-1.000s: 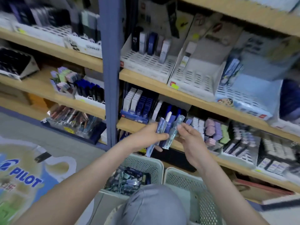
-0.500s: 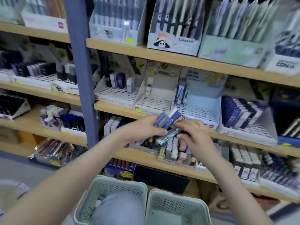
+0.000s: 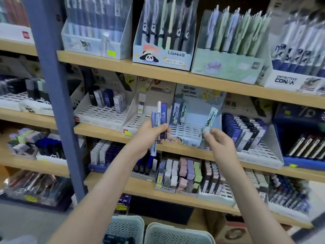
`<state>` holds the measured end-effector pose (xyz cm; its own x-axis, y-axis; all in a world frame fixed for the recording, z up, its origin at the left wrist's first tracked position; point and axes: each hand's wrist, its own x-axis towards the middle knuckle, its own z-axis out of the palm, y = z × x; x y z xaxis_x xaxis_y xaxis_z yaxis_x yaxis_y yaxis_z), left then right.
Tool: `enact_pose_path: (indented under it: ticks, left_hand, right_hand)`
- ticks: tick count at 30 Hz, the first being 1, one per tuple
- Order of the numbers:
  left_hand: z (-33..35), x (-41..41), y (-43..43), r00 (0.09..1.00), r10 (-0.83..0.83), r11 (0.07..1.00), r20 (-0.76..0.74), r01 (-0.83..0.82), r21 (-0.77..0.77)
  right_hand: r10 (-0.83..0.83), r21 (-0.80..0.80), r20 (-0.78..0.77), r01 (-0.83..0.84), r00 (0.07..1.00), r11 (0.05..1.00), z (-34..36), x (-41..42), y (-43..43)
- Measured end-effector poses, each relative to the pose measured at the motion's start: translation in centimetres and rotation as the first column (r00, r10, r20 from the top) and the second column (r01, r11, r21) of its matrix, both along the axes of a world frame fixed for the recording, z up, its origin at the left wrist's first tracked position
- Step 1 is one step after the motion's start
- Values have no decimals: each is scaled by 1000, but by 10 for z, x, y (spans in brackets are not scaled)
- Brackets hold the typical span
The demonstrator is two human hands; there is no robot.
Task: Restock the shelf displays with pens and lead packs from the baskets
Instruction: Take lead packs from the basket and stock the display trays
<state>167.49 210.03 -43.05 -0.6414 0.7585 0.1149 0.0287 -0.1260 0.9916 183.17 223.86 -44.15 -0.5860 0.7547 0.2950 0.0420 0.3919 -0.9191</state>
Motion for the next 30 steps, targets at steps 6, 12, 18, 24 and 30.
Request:
enact_pose_path:
  ticks: [6,12,18,24,30]
  left_hand:
    - [-9,-12,19,997,-68,997,-34,66,-40]
    - [-10,-34,29,997,-75,997,-5,75,-5]
    - [-10,-44,24,995,-94,995,28,94,25]
    - [-13,-50,17,995,-98,994,26,96,48]
    - [-14,-48,13,995,-101,993,20,100,70]
  right_hand:
    - [23,-153,-28,-27,999,988,-2,-40,15]
    - [-35,-106,-38,31,999,994,9,-68,33]
    - [-25,-129,32,29,999,991,10,-93,52]
    - [-92,57,256,80,962,995,9,-102,55]
    - [-194,315,434,54,880,948,20,-105,49]
